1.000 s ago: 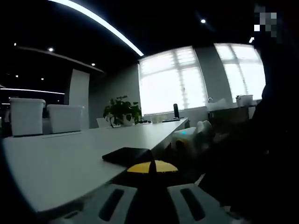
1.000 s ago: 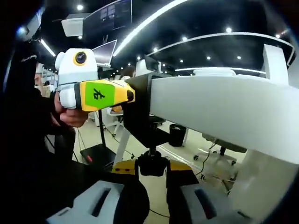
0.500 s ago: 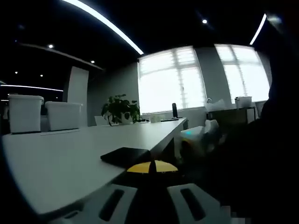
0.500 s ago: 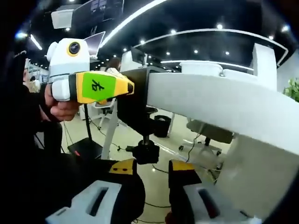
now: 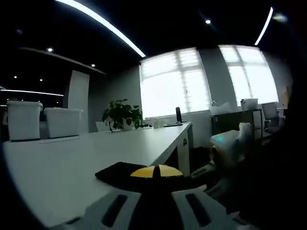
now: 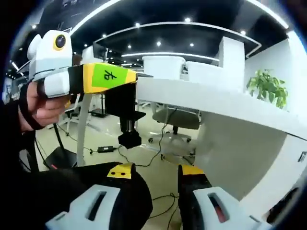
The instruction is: Clamp the fixed fixture on the desktop, loosen the retaining clip, secure it to the edge of the desk, and tighten the retaining clip.
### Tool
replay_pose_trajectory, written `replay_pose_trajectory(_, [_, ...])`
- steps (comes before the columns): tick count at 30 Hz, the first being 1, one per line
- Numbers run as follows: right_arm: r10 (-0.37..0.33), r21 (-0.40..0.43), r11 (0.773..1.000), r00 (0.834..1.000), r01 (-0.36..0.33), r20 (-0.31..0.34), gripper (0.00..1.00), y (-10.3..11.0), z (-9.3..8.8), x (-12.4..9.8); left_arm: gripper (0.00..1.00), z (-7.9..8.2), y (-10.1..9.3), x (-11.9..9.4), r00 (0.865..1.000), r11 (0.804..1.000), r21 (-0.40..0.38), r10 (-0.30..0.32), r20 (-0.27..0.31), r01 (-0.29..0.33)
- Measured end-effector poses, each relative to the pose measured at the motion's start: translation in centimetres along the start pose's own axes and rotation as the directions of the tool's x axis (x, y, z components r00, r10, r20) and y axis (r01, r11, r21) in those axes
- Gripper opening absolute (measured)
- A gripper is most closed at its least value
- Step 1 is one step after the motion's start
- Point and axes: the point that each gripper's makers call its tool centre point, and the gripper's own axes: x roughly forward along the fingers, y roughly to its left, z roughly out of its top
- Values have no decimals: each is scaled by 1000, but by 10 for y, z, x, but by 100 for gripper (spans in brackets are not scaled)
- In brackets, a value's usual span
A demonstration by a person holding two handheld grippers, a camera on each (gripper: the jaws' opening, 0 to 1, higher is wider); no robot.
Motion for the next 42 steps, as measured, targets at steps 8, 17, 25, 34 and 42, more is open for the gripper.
replay_pose_trajectory(8, [-87, 97, 992, 996, 85, 18, 48, 15, 11, 20, 1, 1, -2, -1, 1000, 1000, -19, -7, 11, 7])
replay_pose_trajectory(17, [-229, 79, 972, 966, 221, 120, 47, 29, 37, 43, 1, -2, 0, -2, 1000, 1000, 1, -1, 8, 1])
replay_pose_trajectory(25, [-263, 129, 959, 961, 250, 90, 45, 28, 26, 52, 1, -3, 0, -4, 1000, 1000, 8, 3, 4, -3])
replay_pose_trajectory(34, [-255, 163, 957, 964, 240, 78, 24, 30, 21, 55, 1, -5, 3, -7, 1000, 1000, -9, 16, -8, -16])
replay_pose_trajectory(42, [-111, 105, 990, 985, 97, 134, 22, 34, 24, 57, 1, -7, 3, -5, 1000, 1000, 22, 18, -18, -18])
